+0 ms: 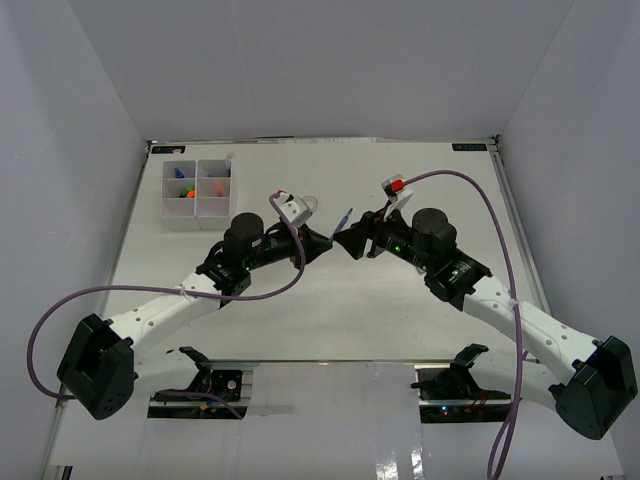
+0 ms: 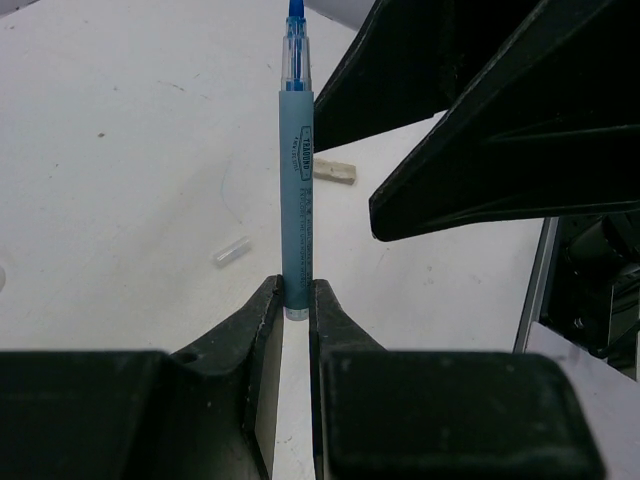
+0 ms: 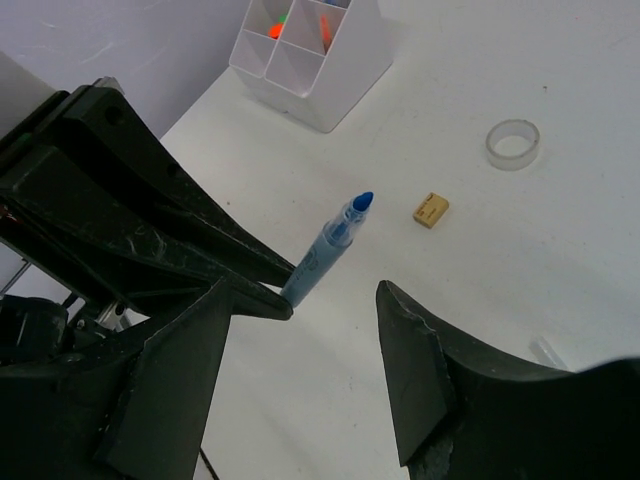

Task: Sort the stationery into containers
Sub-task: Pick up the pen from the center of the board, then pick up the pen cap from the center of the board.

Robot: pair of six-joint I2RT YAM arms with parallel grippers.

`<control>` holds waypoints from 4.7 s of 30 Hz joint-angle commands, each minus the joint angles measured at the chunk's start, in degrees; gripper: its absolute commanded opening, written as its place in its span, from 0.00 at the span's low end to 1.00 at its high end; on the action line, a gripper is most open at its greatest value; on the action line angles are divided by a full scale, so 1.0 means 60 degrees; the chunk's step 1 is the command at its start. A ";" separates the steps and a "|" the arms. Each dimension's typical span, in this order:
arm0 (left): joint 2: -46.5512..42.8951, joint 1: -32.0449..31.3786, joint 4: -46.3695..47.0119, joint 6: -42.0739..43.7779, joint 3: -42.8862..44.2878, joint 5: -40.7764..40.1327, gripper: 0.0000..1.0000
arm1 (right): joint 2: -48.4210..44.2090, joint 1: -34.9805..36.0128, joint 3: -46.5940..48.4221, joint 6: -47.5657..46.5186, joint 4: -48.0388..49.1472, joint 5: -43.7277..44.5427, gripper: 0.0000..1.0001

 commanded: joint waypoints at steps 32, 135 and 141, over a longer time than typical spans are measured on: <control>-0.0624 -0.0032 0.0792 0.0296 -0.0475 0.1119 0.03 | 0.0094 -0.0284 0.0466 0.0025 0.1237 -0.0919 0.33; -0.0228 0.2355 -0.4158 0.0750 0.1371 -0.1898 0.00 | 0.5993 -0.1104 0.3906 -0.6375 -0.5866 0.0867 0.75; -0.0257 0.2355 -0.4305 0.0838 0.1371 -0.2396 0.00 | 0.7372 -0.1104 0.5284 -0.7006 -0.6541 0.0779 0.59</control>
